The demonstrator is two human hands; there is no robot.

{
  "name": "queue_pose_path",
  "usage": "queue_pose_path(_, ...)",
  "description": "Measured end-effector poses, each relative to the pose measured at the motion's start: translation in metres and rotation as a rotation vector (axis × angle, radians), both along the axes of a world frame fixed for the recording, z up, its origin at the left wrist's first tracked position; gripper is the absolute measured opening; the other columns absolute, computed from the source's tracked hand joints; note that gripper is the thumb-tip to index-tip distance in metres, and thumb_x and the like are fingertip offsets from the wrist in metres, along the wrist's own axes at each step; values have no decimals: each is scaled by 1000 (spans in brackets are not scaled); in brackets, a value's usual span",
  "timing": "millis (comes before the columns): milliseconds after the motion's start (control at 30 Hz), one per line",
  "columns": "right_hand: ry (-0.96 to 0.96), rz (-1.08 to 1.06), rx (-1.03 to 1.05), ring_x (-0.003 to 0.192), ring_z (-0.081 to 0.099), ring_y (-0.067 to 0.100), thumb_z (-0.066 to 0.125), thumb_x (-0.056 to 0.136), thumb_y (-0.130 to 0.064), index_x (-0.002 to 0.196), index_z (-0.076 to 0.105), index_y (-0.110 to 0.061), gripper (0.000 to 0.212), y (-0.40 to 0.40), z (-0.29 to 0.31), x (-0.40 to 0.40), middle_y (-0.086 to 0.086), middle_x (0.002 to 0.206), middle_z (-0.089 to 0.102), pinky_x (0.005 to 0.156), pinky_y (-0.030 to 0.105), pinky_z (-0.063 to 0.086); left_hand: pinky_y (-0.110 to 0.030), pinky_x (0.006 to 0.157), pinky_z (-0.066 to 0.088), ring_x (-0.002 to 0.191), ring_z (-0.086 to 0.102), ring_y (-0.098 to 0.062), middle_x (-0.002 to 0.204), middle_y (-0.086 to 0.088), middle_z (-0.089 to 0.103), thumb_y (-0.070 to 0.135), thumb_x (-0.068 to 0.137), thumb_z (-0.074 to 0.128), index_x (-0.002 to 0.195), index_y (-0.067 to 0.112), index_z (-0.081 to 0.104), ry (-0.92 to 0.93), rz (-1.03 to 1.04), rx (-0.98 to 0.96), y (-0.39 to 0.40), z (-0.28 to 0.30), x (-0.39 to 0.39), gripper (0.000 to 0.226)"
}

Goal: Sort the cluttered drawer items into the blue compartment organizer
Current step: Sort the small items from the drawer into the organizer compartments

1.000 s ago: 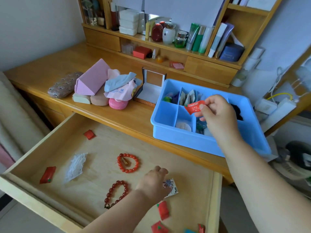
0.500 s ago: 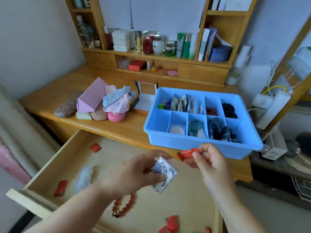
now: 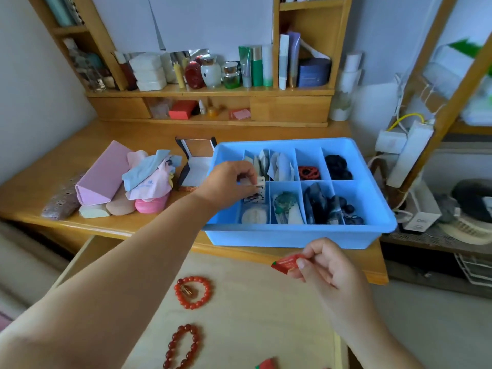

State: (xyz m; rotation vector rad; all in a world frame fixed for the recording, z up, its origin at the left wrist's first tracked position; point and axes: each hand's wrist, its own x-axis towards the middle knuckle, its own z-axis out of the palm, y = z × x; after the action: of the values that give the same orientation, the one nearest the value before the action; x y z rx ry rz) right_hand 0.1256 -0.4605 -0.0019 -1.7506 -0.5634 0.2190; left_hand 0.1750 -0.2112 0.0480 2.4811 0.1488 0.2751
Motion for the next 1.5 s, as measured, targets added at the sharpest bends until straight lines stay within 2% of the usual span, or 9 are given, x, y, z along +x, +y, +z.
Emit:
queue_pose_path(167,76,48,5,76,69,19,59,88,-4,83,55,-16,13,2,5,0,-3,84,74,78,47,55,-32,83,41,95,47,-20,91,3,52,11,78,72,77,17,65,88,-122,375,-3,0,16,8)
queue_pose_path(367,-138,42,7,70,66,-4,64,85,-7,80,66,-29,23,30,63,33,-17,76,71,62,6,46,-26,80,39,94,48,-16,96,-1,52,12,88,62,97,18,71,8,-19,288,6,10,-10,14)
queue_pose_path(467,-274,41,-203,56,56,-1,68,82,-13,66,62,-34,27,70,79,70,-11,63,66,52,9,39,-16,76,39,85,50,-14,89,0,55,2,88,59,97,13,71,-208,103,149,7,14,-48,19)
queue_pose_path(667,-452,129,-666,78,61,23,65,83,-10,78,66,-10,5,126,54,105,2,80,65,69,34,50,-22,73,47,80,57,-13,83,1,60,-1,84,61,88,15,68,-416,279,-29,-4,-28,-146,17)
queue_pose_path(900,-790,112,-1019,79,57,24,57,82,-10,72,61,-22,16,140,48,99,-3,76,61,57,28,33,-8,62,38,68,52,-2,73,15,56,-2,80,64,79,42,58,-107,340,-260,-33,-117,-209,44)
queue_pose_path(1033,-806,210,-1235,79,46,24,50,84,-12,80,66,-22,19,147,55,92,-3,73,53,60,29,28,-10,58,37,65,50,-2,66,15,50,18,84,59,87,42,60,190,291,-181,-46,-144,-213,25)
queue_pose_path(1167,-743,162,-941,107,51,29,44,92,-13,108,69,-24,32,129,63,86,4,111,65,85,38,43,-9,59,35,69,52,2,81,17,57,32,87,56,108,28,62,427,132,-73,-75,-163,-201,22)
queue_pose_path(1333,-911,-8,-267,80,60,23,56,86,-10,92,71,-12,16,62,52,28,-1,84,70,68,34,47,-26,72,39,99,59,-26,112,-1,53,27,82,62,112,24,55,654,-115,96,-120,-182,-178,31)
queue_pose_path(1500,-663,227,-425,71,55,-2,65,85,-13,97,71,-13,13,-10,-20,-33,-10,82,65,65,23,47,-26,76,41,98,59,-25,107,-5,63,27,89,56,103,17,62,673,-84,78,-127,-186,-174,18)
